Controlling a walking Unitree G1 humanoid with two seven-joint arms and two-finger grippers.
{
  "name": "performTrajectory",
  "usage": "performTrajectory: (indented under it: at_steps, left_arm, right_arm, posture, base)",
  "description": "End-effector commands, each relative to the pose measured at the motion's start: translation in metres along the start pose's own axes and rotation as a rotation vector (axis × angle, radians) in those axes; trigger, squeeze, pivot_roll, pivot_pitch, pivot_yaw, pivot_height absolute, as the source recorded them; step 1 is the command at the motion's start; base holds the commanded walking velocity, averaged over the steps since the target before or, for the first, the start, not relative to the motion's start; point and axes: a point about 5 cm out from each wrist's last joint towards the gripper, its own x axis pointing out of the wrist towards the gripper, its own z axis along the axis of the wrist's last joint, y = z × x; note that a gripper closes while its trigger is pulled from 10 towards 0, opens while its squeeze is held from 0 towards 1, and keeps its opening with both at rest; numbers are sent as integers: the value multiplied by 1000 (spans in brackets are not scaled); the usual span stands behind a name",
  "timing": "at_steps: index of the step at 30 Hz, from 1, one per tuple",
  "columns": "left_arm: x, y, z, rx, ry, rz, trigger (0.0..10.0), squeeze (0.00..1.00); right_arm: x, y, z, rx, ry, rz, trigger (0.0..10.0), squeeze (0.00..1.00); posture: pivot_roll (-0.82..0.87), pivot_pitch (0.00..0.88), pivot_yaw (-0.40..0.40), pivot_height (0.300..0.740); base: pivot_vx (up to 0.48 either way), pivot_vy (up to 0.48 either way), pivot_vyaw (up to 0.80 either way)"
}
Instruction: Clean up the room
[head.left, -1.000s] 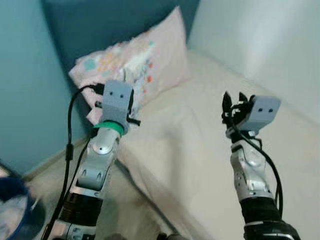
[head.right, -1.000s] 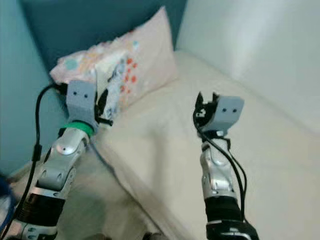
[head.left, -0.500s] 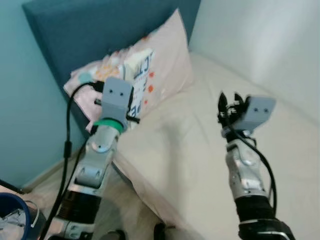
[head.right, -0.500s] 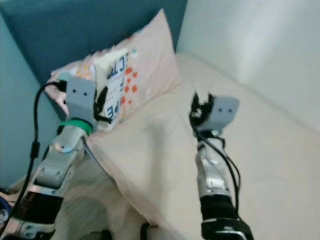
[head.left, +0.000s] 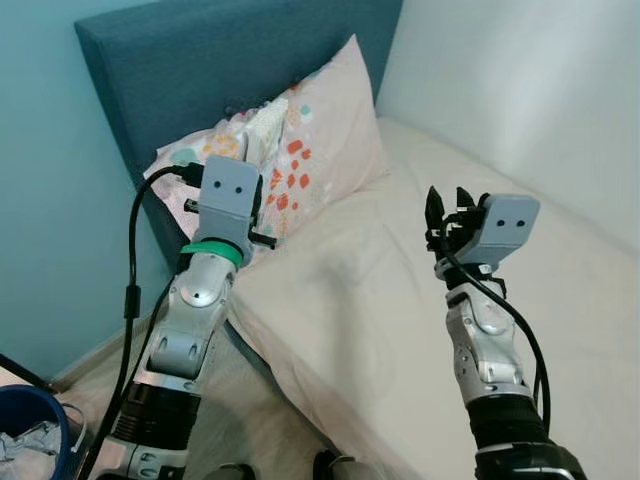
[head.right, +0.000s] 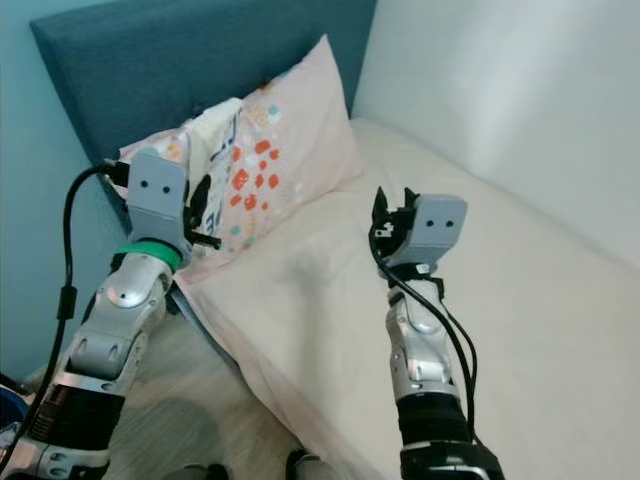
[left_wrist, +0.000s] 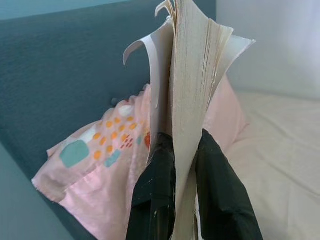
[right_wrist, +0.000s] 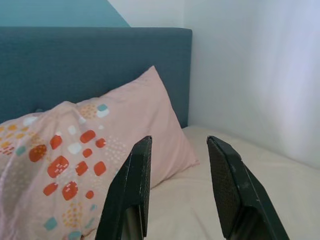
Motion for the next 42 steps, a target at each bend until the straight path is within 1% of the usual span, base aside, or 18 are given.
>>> performTrajectory:
  at_steps: [1, 4, 24, 38, 42]
  left_arm:
    - [-1, -2, 0, 10, -13, -8, 10000, 0]
    - [-2, -2, -3, 21, -2, -15, 10000, 0]
    - [-3, -7, -6, 33, 8, -30, 10000, 0]
    - [-3, -5, -7, 14, 17, -18, 10000, 0]
    - [-4, -5, -7, 15, 18, -20, 10000, 0]
  right_arm:
    - [-3, -4, -2, 1, 13, -17, 10000, 0]
    - [-5, -4, -3, 1, 18, -22, 10000, 0]
    - [-9, -4, -7, -4, 37, -26, 10000, 0]
    - [-9, -3, -7, -6, 42, -17, 10000, 0]
    - [-9, -4, -7, -8, 43, -14, 10000, 0]
  posture:
    - [-63, 96, 22, 740]
    - [-65, 99, 23, 740]
    - [-70, 113, 23, 740]
    - [-66, 118, 17, 740]
    - [-65, 117, 14, 740]
  base:
    - [0, 0, 0]
    - [0, 0, 0]
    - [0, 0, 0]
    - [0, 0, 0]
    - [-327, 0, 0]
